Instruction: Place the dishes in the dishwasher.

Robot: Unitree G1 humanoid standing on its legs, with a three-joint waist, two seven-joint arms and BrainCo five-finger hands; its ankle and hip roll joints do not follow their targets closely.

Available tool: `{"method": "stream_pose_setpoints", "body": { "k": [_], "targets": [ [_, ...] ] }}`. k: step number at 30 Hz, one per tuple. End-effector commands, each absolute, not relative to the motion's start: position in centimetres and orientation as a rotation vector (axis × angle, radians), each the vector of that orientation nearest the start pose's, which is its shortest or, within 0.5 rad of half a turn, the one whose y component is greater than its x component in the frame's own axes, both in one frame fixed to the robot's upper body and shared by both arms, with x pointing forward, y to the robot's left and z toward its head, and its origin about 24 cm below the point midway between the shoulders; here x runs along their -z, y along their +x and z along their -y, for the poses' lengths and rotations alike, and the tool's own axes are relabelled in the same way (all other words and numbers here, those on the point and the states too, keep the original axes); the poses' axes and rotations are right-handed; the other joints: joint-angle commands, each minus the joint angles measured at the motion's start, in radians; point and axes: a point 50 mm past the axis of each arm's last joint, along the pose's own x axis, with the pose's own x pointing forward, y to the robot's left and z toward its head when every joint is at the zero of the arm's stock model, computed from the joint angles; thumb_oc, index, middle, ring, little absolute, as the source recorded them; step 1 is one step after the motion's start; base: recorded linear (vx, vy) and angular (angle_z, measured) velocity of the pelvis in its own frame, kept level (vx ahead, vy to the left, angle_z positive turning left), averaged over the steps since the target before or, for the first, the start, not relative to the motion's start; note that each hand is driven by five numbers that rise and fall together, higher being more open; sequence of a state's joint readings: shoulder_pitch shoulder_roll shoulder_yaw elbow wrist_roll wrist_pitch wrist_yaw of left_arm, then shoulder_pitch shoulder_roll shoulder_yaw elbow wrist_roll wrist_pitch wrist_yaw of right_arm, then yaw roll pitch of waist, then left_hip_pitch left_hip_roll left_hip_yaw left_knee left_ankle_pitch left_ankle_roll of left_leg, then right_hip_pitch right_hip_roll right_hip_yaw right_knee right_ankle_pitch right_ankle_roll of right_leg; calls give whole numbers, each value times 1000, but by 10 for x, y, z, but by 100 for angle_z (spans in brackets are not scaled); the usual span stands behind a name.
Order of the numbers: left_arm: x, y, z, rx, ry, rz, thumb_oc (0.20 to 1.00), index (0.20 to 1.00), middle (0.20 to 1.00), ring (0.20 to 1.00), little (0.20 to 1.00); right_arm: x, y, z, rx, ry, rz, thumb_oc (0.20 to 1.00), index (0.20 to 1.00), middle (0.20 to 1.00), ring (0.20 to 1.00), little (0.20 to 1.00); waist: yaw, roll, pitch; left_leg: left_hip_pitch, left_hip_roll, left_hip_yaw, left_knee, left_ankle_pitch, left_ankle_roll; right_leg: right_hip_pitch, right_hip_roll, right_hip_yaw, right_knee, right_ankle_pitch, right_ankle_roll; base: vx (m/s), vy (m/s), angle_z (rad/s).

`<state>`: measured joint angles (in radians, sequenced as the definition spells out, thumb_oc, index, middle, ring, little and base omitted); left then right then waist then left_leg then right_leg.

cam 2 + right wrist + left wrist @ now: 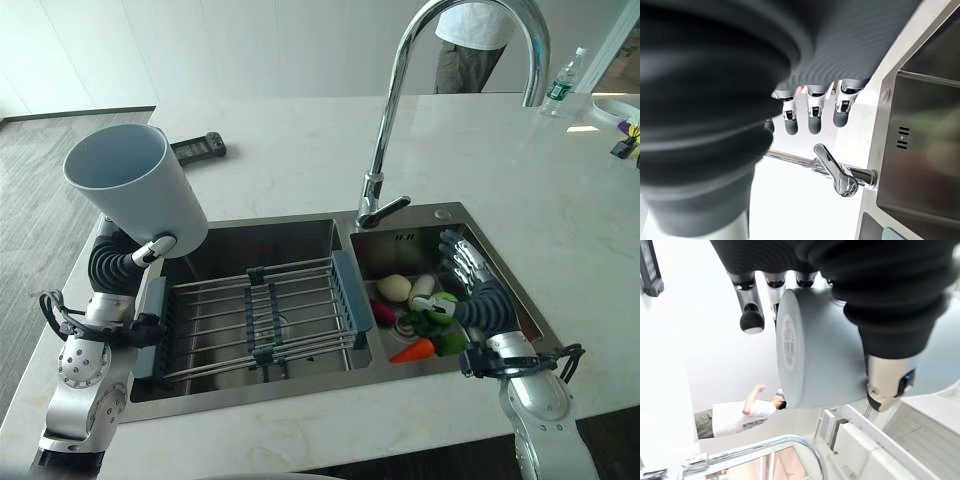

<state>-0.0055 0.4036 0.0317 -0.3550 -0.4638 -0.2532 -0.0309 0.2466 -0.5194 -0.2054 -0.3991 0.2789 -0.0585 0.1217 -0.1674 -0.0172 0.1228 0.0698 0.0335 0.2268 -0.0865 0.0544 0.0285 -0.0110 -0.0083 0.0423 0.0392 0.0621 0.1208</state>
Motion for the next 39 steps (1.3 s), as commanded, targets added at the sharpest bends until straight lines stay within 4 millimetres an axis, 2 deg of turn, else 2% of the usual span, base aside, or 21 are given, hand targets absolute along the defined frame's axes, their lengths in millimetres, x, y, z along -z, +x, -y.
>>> {"method": "stream_pose_setpoints", "body": {
  "k": [1,3,5,6,7,12,15,16,17,19,20,21,24,25,26,31,32,34,36,37,39],
  "targets": [
    [-191,233,-200,207,-74,767,200,200,200,200,200,-160,212,236,-35,-255,484,1000,1000,1000,1000,1000,10,-6,-26,-5,-13,-92,-1,-50,-17,-1,23,5,229,-37,16,-311,-294,47],
    [-196,236,-196,217,-76,777,200,200,200,200,200,-162,218,230,-25,-243,512,1000,1000,1000,1000,1000,19,-8,-24,-20,-11,-114,-1,-36,-25,32,19,36,177,-61,10,-209,-294,45],
    [-203,237,-195,224,-95,784,200,200,200,200,200,-165,221,223,-30,-231,533,1000,1000,1000,1000,1000,70,-18,-31,-79,5,-119,-1,-6,-59,162,-1,-20,-21,-132,-17,-302,-573,24],
    [-202,232,-201,213,-126,783,200,200,200,200,200,-169,221,222,-53,-231,540,1000,1000,1000,1000,1000,93,-24,-24,-119,38,-99,-1,21,-90,217,1,-41,-124,-125,-30,-275,-562,-5],
    [-202,232,-202,211,-129,781,200,200,200,200,200,-169,221,222,-56,-230,540,1000,1000,1000,1000,1000,94,-23,-23,-121,41,-98,-1,23,-93,218,3,-41,-126,-125,-32,-259,-500,-19],
    [-186,221,-210,154,-154,756,200,200,200,200,200,-175,220,221,-102,-247,552,1000,1000,1000,1000,1000,100,9,17,-175,136,-49,-1,105,-154,177,24,-100,-126,-121,-57,-261,-283,4],
    [-181,217,-214,157,-146,747,200,200,200,200,200,-176,218,225,-87,-238,564,1000,1000,1000,1000,1000,89,15,21,-131,129,38,11,82,-139,171,13,-148,-126,-114,-63,-245,-95,33],
    [-181,216,-215,155,-148,750,200,200,200,200,200,-177,217,226,-86,-237,571,1000,1000,1000,1000,1000,86,7,23,-115,115,50,55,48,-123,169,-1,-157,-126,-109,-65,-264,-9,77],
    [-182,214,-217,154,-156,757,200,200,200,200,200,-179,215,228,-77,-246,586,1000,1000,1000,1000,1000,78,-5,21,-94,90,54,143,-40,-94,156,-25,-165,-126,-93,-63,-283,24,80],
    [-187,215,-215,165,-181,772,200,200,200,200,200,-181,216,228,-29,-273,606,1000,1000,1000,1000,1000,58,-6,8,-17,92,83,222,-108,-82,120,-40,-194,-126,-59,-61,-344,141,131],
    [-188,217,-212,189,-199,775,200,200,200,200,200,-180,216,228,2,-277,610,1000,1000,1000,1000,1000,44,5,-3,48,111,103,193,-101,-97,108,-41,-236,-126,-49,-61,-279,209,176],
    [-188,217,-211,186,-199,776,200,200,200,200,200,-180,216,228,-1,-276,611,1000,1000,1000,1000,1000,41,7,-6,55,113,106,185,-97,-100,106,-41,-243,-126,-48,-61,-199,279,148],
    [-186,222,-206,252,-230,774,200,200,200,200,200,-179,214,239,74,-308,597,1000,1000,1000,1000,1000,9,27,-41,148,162,247,4,-57,-137,100,-70,-377,-126,-47,-39,-133,398,165],
    [-184,222,-207,256,-233,772,200,200,200,200,200,-178,213,242,79,-315,593,1000,1000,1000,1000,1000,7,28,-44,142,170,270,-1,-53,-143,102,-80,-405,-126,-45,-36,-78,430,247],
    [-183,223,-207,250,-236,770,200,200,200,200,200,-178,213,244,76,-320,591,1000,1000,1000,1000,1000,3,31,-49,133,176,268,-1,-51,-150,105,-86,-426,-126,-48,-31,-95,486,343],
    [-183,216,-215,209,-220,775,200,200,200,200,200,-184,223,233,41,-286,618,1000,1000,1000,1000,1000,81,39,-44,96,124,199,-1,-61,-137,113,-153,-505,-119,-9,21,-35,467,122],
    [-186,216,-216,214,-218,781,200,200,200,200,200,-182,225,226,37,-293,619,1000,1000,1000,1000,1000,111,36,-38,93,96,174,-1,-78,-125,112,-192,-547,-113,27,38,14,388,62],
    [-191,217,-213,215,-214,786,200,200,200,200,200,-181,227,221,36,-287,621,1000,1000,1000,1000,1000,135,31,-32,92,70,149,-1,-96,-112,102,-239,-580,-82,59,52,26,408,57],
    [-195,220,-209,216,-204,789,200,200,200,200,200,-180,229,218,41,-274,622,1000,1000,1000,1000,1000,159,27,-29,85,41,105,-1,-112,-92,88,-282,-591,-23,77,58,58,395,66],
    [-197,222,-207,212,-197,787,200,200,200,200,200,-179,231,217,35,-266,621,1000,1000,1000,1000,1000,173,28,-26,80,24,74,-1,-118,-74,72,-307,-592,56,72,56,81,409,62],
    [-196,225,-205,215,-202,779,200,200,200,200,200,-178,232,215,24,-265,616,1000,1000,1000,1000,1000,181,32,-24,72,13,50,-1,-114,-57,59,-301,-569,146,33,40,47,317,59]
  ]
}}
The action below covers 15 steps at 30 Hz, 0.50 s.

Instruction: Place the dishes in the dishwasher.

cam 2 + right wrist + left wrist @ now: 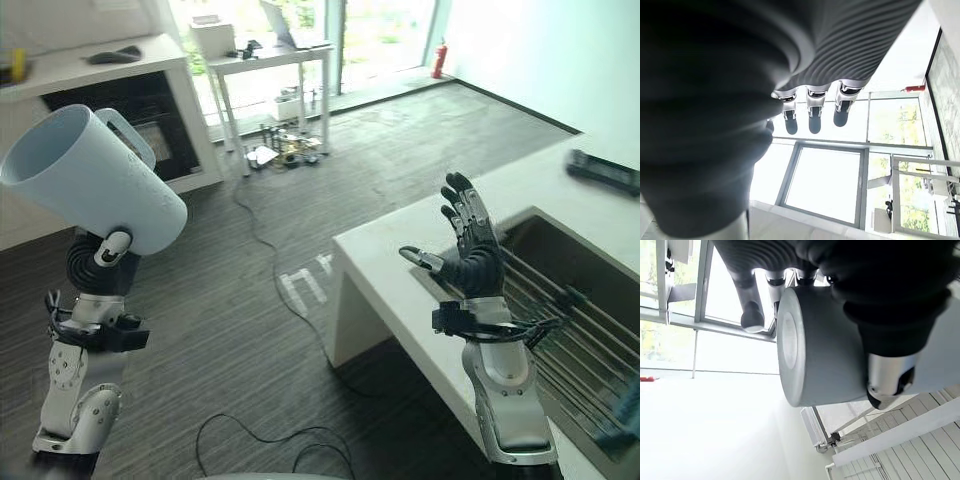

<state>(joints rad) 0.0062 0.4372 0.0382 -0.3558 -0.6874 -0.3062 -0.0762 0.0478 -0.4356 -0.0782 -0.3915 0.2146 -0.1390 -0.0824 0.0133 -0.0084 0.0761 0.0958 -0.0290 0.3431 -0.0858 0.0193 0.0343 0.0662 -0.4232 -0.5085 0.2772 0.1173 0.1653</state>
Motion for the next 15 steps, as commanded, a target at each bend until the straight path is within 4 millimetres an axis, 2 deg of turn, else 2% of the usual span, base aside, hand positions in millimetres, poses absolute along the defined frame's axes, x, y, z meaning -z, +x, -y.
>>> {"method": "stream_pose_setpoints", "body": {
  "k": [1,2,3,4,5,7,8,10,11,13,15],
  "targets": [
    [-196,226,-204,218,-205,775,200,200,200,200,200,-177,232,215,21,-269,612,1000,1000,1000,1000,1000,1,22,27,33,71,-65,-1,-61,-52,-30,120,-21,-65,-25,-26,11,190,56],
    [-195,228,-203,223,-208,768,200,200,200,200,200,-177,233,215,23,-273,608,1000,1000,1000,1000,1000,-7,21,28,27,65,-90,-1,-57,-45,-42,154,29,-43,-48,-35,47,147,56],
    [-193,230,-201,231,-212,758,200,200,200,200,200,-176,233,218,28,-274,600,1000,1000,1000,1000,1000,-31,15,29,20,52,-132,-1,-53,-36,-60,242,147,-36,-94,-44,163,103,70],
    [-191,233,-199,254,-229,743,200,200,200,200,200,-176,231,224,48,-281,590,1000,1000,1000,1000,1000,-62,4,23,11,28,-193,-1,-49,-28,-71,342,296,-61,-128,-51,174,70,85],
    [-190,235,-197,265,-245,732,200,200,200,200,200,-174,228,228,53,-284,583,1000,1000,1000,1000,1000,-79,-2,13,-4,11,-241,-1,-40,-23,-75,381,369,-98,-130,-59,144,30,121],
    [-188,237,-194,274,-256,721,200,200,200,200,200,-172,225,232,51,-282,575,1000,1000,1000,1000,1000,-94,-6,5,-10,0,-275,-1,-38,-22,-73,401,412,-131,-134,-65,62,-10,219],
    [-186,238,-191,286,-262,715,200,200,200,200,200,-169,221,234,47,-274,569,1000,1000,1000,1000,1000,-117,-5,2,-16,-2,-292,-1,-27,-20,-91,435,482,-143,-121,-72,17,-46,202],
    [-187,239,-186,308,-264,718,200,200,200,200,200,-167,220,237,50,-260,564,1000,1000,1000,1000,1000,-135,-2,1,-10,-3,-308,-1,-28,-15,-97,468,540,-128,-126,-77,11,-91,88],
    [-189,238,-183,307,-258,729,200,200,200,200,200,-167,220,235,36,-245,569,1000,1000,1000,1000,1000,-135,-3,2,-5,-5,-314,-1,-31,-13,-93,477,547,-136,-132,-80,21,-141,57],
    [-190,237,-185,298,-249,735,200,200,200,200,200,-166,222,230,15,-244,571,1000,1000,1000,1000,1000,-122,-7,8,9,-13,-324,-1,-39,-6,-91,466,522,-132,-121,-74,31,-159,37],
    [-190,234,-188,290,-245,736,200,200,200,200,200,-167,223,229,7,-235,574,1000,1000,1000,1000,1000,-103,-5,7,14,-15,-346,-1,-45,-5,-59,473,527,-184,-156,-90,56,-189,34]
  ]
}}
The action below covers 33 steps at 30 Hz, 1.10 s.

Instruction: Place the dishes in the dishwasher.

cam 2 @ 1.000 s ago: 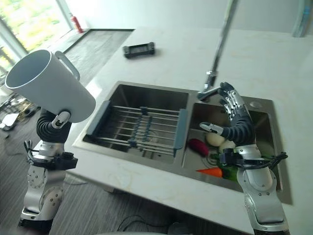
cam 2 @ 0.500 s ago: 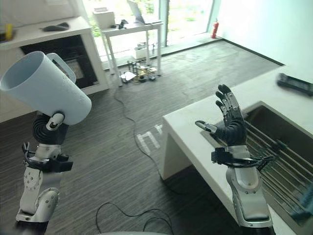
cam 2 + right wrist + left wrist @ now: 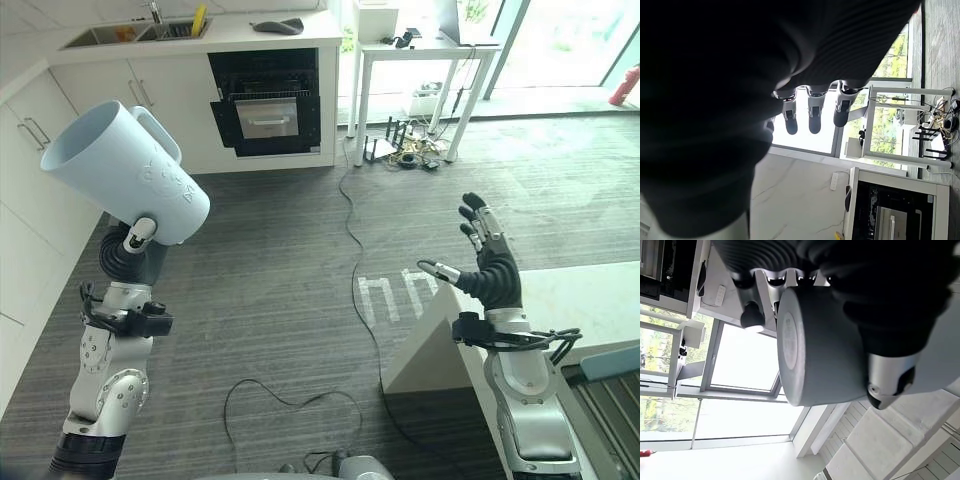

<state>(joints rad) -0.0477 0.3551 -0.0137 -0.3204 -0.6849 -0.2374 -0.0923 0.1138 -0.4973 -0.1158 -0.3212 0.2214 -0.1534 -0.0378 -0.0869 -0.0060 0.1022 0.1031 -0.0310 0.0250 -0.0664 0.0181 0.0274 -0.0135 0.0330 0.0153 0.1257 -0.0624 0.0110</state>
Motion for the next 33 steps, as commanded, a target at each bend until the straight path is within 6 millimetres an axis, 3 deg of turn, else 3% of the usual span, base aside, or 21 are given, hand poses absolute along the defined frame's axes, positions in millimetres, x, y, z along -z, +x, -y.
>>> {"method": "stream_pose_setpoints", "body": {
  "k": [1,3,6,7,8,9,10,13,16,19,27,29,30,33],
  "targets": [
    [-189,232,-191,288,-247,728,200,200,200,200,200,-168,224,228,9,-230,573,1000,1000,1000,1000,1000,13,-10,-22,10,-15,-42,-21,-43,1,39,16,1,-60,23,59,89,-240,26],
    [-185,225,-195,278,-246,711,200,200,200,200,200,-170,228,222,-16,-221,584,1000,1000,1000,1000,1000,47,-10,-25,12,-12,-50,-21,-37,-5,67,10,-22,-97,27,54,103,-230,23],
    [-180,220,-201,266,-254,691,200,200,200,200,200,-170,228,219,-54,-240,561,1000,1000,1000,1000,1000,62,-14,-24,6,-3,-28,5,-39,-26,104,5,-27,-157,37,42,79,-153,27],
    [-181,219,-200,295,-284,692,200,200,200,200,200,-171,227,223,-42,-261,556,1000,1000,1000,1000,1000,53,-21,-16,-18,18,57,52,-42,-53,129,-8,-63,-194,52,43,21,-51,33],
    [-182,221,-197,346,-308,695,200,200,200,200,200,-171,225,231,-3,-277,554,1000,1000,1000,1000,1000,31,-30,-7,-44,94,197,64,-18,-99,152,-33,-119,-213,52,53,-51,25,65],
    [-184,222,-195,362,-311,704,200,200,200,200,200,-174,224,234,6,-281,560,1000,1000,1000,1000,1000,21,-35,-1,-55,129,231,68,-7,-114,153,-47,-144,-213,53,55,-83,85,165],
    [-185,222,-194,361,-312,714,200,200,200,200,200,-176,223,236,3,-284,570,1000,1000,1000,1000,1000,14,-35,2,-56,144,226,65,-4,-118,150,-56,-152,-213,52,55,-113,102,206],
    [-187,218,-200,300,-303,741,200,200,200,200,200,-182,219,236,-52,-276,596,1000,1000,1000,1000,1000,11,-10,-7,-19,143,124,-13,7,-114,123,-60,-117,-213,48,60,-51,185,66],
    [-185,218,-203,290,-299,734,200,200,200,200,200,-177,216,238,-31,-247,586,1000,1000,1000,1000,1000,-6,11,-24,-25,147,139,-21,-9,-116,104,-72,-119,-213,51,72,-22,227,-72],
    [-184,218,-204,318,-268,731,200,200,200,200,200,-172,214,235,-5,-217,578,1000,1000,1000,1000,1000,-5,22,-36,-25,130,148,-21,-19,-108,105,-113,-180,-213,65,92,26,217,1],
    [-185,220,-205,318,-268,704,200,200,200,200,200,-167,217,230,14,-239,545,1000,1000,1000,1000,1000,-9,10,-43,-1,117,182,-21,-46,-85,97,-149,-193,-213,84,122,16,78,6],
    [-184,221,-205,322,-267,701,200,200,200,200,200,-166,217,232,33,-234,539,1000,1000,1000,1000,1000,-13,6,-44,2,115,187,-21,-50,-81,94,-148,-181,-213,86,124,-18,-13,-18],
    [-190,214,-210,129,-210,827,200,200,200,200,200,-159,214,223,-57,-84,545,1000,1000,1000,1000,1000,-13,-12,-33,3,34,105,-21,-71,-37,75,-68,-124,-212,94,94,-16,-15,-14],
    [-186,213,-213,134,-201,810,200,200,200,200,200,-158,212,222,-58,-94,547,1000,1000,1000,1000,1000,-7,-15,-42,8,38,119,-21,-68,-38,83,-63,-133,-213,90,90,-30,-19,-8]
  ]
}}
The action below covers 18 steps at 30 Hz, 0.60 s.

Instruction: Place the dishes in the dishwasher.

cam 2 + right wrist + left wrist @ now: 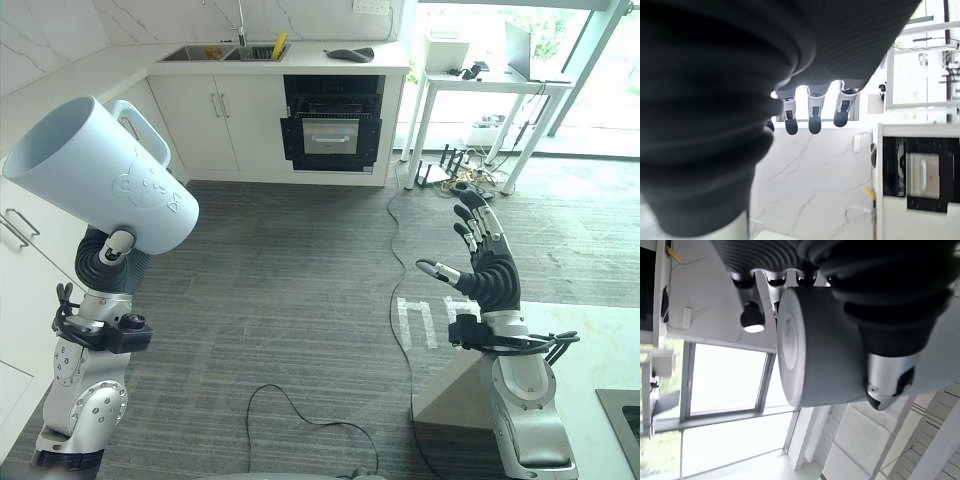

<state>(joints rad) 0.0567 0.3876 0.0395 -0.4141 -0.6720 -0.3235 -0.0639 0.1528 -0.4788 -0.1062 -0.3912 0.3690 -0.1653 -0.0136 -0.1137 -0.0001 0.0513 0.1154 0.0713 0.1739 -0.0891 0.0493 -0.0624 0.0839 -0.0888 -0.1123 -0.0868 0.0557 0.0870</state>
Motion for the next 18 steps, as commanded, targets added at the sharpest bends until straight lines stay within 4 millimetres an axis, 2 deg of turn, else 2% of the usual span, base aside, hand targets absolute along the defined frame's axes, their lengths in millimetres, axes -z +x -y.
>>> {"method": "stream_pose_setpoints", "body": {
  "k": [1,7,9,10,11,13,14,16,17,18],
  "targets": [
    [-185,213,-213,137,-207,803,200,200,200,200,200,-158,213,222,-55,-95,547,1000,1000,1000,1000,1000,21,-22,8,-2,-64,-29,2,-100,52,-13,61,-4,0,-30,12,-51,-67,1],
    [-184,215,-216,153,-219,800,200,200,200,200,200,-158,214,221,-68,-103,556,1000,1000,1000,1000,1000,12,-17,6,21,-53,-17,2,-100,48,3,92,27,0,-41,-1,-15,-94,-5],
    [-183,213,-218,141,-213,800,200,200,200,200,200,-159,214,221,-85,-112,547,1000,1000,1000,1000,1000,12,-17,18,33,-50,-4,32,-88,29,13,105,51,0,-44,-14,57,-203,-24],
    [-182,212,-218,144,-216,794,200,200,200,200,200,-160,213,222,-96,-130,544,1000,1000,1000,1000,1000,15,-37,46,-48,-23,24,260,-78,2,27,97,59,0,-42,-40,17,-213,-27],
    [-181,212,-218,146,-214,791,200,200,200,200,200,-160,213,223,-98,-135,544,1000,1000,1000,1000,1000,19,-44,55,-75,-18,18,332,-61,-4,31,93,60,0,-39,-47,0,-236,-25],
    [-180,211,-216,152,-206,784,200,200,200,200,200,-160,213,223,-103,-156,544,1000,1000,1000,1000,1000,26,-60,85,-182,-16,-5,554,-36,-10,41,88,66,0,-29,-71,9,-130,-12],
    [-179,211,-216,153,-208,780,200,200,200,200,200,-159,214,223,-104,-159,542,1000,1000,1000,1000,1000,26,-57,94,-219,-12,-18,596,-32,-7,44,96,72,2,-28,-77,54,-52,-13],
    [-178,211,-216,156,-206,777,200,200,200,200,200,-157,214,225,-102,-164,535,1000,1000,1000,1000,1000,24,-54,105,-253,4,-13,578,-26,-3,57,107,86,4,-32,-78,112,25,-9],
    [-178,212,-217,163,-206,777,200,200,200,200,200,-156,215,226,-95,-166,526,1000,1000,1000,1000,1000,23,-47,108,-250,23,15,459,-21,0,70,116,90,1,-45,-69,323,225,-19],
    [-176,210,-219,161,-213,775,200,200,200,200,200,-155,215,227,-99,-165,518,1000,1000,1000,1000,1000,27,-25,106,-236,39,42,172,21,-9,90,128,91,0,-73,-49,495,353,-13]
  ]
}}
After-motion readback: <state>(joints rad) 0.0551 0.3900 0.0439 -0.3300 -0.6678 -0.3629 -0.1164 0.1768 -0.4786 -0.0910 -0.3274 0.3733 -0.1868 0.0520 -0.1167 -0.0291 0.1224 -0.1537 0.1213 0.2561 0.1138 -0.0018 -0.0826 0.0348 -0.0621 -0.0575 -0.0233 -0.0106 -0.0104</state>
